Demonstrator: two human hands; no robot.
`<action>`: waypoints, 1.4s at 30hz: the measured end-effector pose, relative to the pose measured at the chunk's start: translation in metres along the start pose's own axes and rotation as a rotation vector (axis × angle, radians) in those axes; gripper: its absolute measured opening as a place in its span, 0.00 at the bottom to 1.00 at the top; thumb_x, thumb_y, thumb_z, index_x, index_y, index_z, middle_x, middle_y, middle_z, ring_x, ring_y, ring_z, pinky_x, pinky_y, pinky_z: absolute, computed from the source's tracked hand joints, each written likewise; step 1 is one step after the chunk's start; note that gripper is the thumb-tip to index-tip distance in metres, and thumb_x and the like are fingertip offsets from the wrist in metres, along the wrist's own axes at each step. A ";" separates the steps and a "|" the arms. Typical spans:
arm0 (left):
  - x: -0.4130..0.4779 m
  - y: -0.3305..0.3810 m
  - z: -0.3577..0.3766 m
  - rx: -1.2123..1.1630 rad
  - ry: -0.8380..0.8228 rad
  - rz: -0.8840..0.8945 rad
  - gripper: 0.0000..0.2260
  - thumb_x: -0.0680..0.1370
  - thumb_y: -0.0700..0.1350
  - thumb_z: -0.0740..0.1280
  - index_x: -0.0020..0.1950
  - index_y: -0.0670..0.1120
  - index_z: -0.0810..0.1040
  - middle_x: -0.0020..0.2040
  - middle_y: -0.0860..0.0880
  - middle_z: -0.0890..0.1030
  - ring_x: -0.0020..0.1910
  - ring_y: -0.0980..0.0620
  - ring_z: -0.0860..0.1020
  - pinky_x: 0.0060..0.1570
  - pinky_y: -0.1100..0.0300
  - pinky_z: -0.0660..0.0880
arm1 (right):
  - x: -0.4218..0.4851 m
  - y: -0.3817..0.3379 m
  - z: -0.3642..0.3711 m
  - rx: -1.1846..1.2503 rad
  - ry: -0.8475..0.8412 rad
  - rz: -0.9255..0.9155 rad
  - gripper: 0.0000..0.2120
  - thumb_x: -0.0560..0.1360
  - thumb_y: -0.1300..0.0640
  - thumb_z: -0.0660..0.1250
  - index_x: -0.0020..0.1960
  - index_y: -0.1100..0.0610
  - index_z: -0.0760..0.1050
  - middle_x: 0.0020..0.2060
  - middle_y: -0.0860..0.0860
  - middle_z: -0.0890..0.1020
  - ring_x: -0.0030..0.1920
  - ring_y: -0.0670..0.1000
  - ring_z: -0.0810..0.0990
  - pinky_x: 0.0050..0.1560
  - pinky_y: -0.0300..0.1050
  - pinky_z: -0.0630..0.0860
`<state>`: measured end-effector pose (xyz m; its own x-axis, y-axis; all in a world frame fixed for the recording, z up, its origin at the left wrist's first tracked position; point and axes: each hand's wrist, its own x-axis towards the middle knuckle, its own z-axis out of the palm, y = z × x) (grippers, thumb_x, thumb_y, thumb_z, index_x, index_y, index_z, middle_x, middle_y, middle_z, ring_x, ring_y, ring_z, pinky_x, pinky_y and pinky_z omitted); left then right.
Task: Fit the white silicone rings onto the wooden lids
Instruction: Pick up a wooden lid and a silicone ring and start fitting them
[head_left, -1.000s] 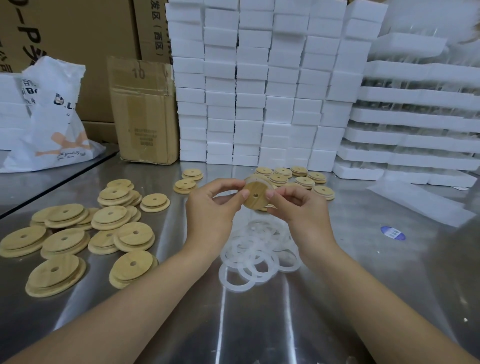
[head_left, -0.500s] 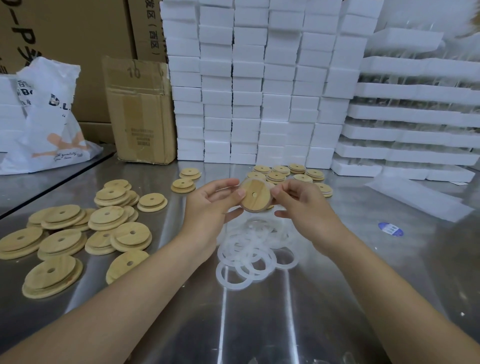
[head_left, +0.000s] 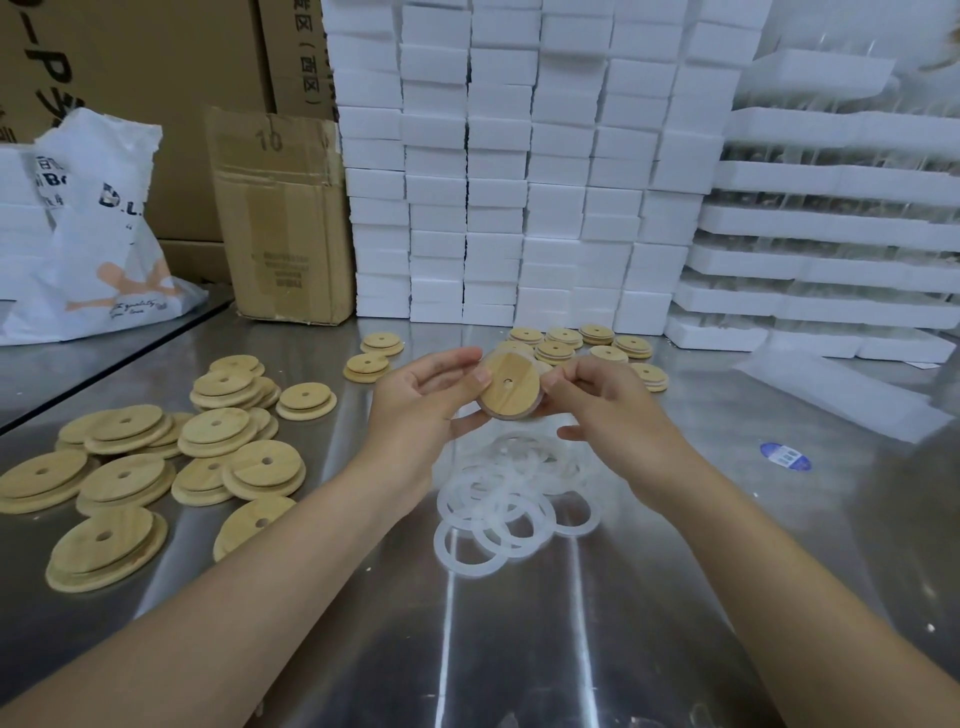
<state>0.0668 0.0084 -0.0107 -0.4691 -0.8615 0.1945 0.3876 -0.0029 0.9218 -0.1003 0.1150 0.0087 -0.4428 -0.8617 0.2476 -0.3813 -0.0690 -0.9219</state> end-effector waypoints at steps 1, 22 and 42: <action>0.000 0.001 -0.001 0.040 -0.018 0.022 0.11 0.79 0.36 0.76 0.61 0.44 0.85 0.52 0.47 0.90 0.52 0.51 0.89 0.47 0.57 0.86 | -0.001 -0.001 -0.001 0.015 0.013 -0.010 0.08 0.84 0.54 0.67 0.49 0.56 0.81 0.46 0.50 0.89 0.50 0.46 0.88 0.53 0.49 0.82; -0.006 -0.007 0.003 0.398 -0.050 0.402 0.12 0.74 0.41 0.82 0.53 0.52 0.84 0.49 0.54 0.88 0.52 0.54 0.87 0.51 0.64 0.82 | -0.002 0.017 0.018 -0.367 0.266 -0.429 0.08 0.78 0.49 0.76 0.57 0.46 0.84 0.50 0.40 0.86 0.53 0.41 0.83 0.55 0.46 0.80; -0.008 -0.010 0.005 0.403 -0.074 0.373 0.11 0.77 0.33 0.77 0.51 0.49 0.88 0.50 0.54 0.89 0.57 0.55 0.85 0.55 0.63 0.82 | -0.002 0.019 0.020 -0.319 0.225 -0.485 0.12 0.78 0.55 0.74 0.59 0.41 0.83 0.53 0.38 0.83 0.57 0.41 0.80 0.48 0.29 0.75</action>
<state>0.0626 0.0183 -0.0197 -0.4181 -0.7287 0.5424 0.2103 0.5033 0.8381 -0.0909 0.1055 -0.0156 -0.3059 -0.6404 0.7045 -0.7901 -0.2422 -0.5632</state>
